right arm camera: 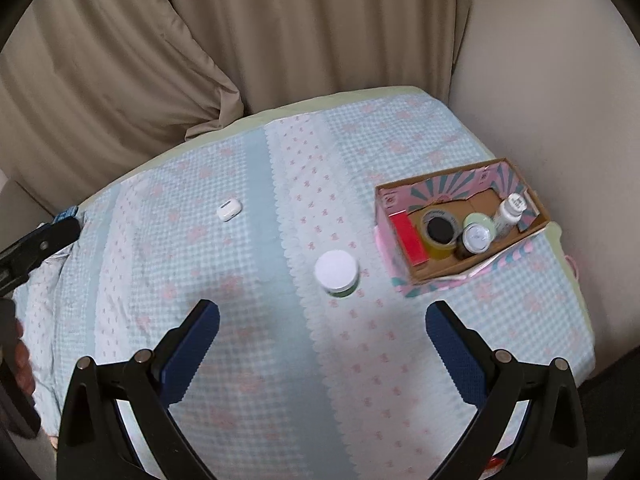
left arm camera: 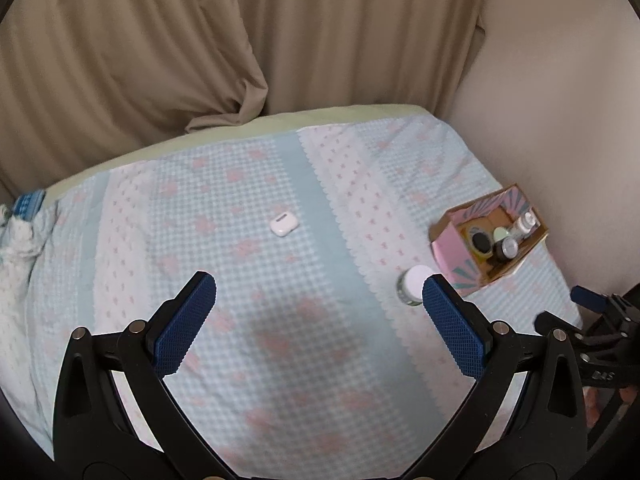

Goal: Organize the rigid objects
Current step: 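Withdraw both tools from the box toward the earbud case and green jar, then grasp the white earbud case with the left tool while the right grasps the white-lidded green jar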

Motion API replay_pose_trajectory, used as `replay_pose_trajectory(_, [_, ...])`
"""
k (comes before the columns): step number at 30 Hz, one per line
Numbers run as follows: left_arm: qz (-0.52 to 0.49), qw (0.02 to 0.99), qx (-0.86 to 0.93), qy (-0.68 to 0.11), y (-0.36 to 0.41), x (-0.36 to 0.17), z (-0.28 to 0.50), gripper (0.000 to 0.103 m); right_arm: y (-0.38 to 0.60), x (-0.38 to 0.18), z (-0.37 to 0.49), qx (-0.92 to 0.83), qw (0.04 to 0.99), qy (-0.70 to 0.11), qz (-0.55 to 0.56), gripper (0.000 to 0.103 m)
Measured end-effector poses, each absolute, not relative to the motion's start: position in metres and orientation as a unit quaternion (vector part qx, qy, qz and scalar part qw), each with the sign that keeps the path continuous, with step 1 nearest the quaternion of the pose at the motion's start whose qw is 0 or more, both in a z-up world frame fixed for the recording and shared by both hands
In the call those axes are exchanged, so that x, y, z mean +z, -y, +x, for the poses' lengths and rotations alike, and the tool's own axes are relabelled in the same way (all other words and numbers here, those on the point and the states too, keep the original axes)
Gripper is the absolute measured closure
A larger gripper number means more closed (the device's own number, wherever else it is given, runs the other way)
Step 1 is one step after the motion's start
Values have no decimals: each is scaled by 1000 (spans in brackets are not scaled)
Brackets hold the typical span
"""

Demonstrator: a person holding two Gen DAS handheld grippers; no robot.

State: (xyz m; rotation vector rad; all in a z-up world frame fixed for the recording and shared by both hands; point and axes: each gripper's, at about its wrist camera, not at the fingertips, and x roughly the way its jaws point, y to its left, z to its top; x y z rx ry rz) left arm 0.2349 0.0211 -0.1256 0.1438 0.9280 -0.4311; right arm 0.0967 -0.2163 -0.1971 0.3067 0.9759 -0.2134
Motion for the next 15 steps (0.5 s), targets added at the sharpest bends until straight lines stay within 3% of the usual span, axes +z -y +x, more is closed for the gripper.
replay_pose_trajectory(8, [107,840,-218,-485,-11,-190,310,0,204,-234,116,-126,851,-485,159,0])
replay_pose_trajectory(15, [177,801,-241,-519,28,-274,392,0,220,-303,151,-152,826,-511,184,0])
